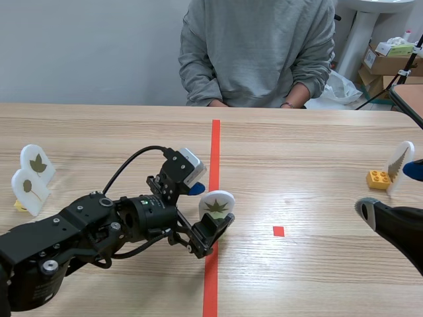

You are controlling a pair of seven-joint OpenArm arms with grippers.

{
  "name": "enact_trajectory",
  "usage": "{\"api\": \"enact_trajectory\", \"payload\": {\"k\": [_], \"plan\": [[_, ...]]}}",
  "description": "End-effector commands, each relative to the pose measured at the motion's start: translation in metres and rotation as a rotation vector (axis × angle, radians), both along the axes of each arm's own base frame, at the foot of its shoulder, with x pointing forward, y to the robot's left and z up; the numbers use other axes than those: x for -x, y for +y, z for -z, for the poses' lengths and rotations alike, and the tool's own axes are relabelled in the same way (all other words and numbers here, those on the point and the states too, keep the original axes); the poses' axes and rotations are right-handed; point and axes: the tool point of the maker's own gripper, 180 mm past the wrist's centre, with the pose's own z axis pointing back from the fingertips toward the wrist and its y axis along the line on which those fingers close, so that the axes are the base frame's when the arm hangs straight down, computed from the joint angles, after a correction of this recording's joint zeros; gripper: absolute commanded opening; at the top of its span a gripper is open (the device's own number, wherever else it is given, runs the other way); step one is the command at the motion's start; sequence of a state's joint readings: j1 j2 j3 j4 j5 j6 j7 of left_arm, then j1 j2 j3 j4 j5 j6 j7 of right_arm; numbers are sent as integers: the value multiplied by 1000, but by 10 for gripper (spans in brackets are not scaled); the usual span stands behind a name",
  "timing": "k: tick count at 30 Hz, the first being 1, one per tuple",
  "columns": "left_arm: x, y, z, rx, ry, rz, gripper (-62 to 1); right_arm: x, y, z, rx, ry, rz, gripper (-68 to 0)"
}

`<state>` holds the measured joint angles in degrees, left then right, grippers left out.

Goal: Do the leaf sorting experiment

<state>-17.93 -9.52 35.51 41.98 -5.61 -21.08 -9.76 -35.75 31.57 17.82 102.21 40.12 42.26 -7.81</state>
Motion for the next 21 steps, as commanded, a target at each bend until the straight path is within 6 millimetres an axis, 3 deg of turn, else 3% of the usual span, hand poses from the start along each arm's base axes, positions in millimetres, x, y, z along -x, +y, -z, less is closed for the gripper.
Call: {"api": "enact_trajectory", "payload": {"k": [1,8,21], "plan": [[-5,-7,-14,42,-32,1,-187,-3,4,-7,-16,-25,-14,4],[-6,-7,-15,45,-35,1,-260,-3,4,-7,-16,-25,-14,4],[-2,-2,-7,-12,-44,18,-566,-3,4,-7,-16,-25,-14,4]]}}
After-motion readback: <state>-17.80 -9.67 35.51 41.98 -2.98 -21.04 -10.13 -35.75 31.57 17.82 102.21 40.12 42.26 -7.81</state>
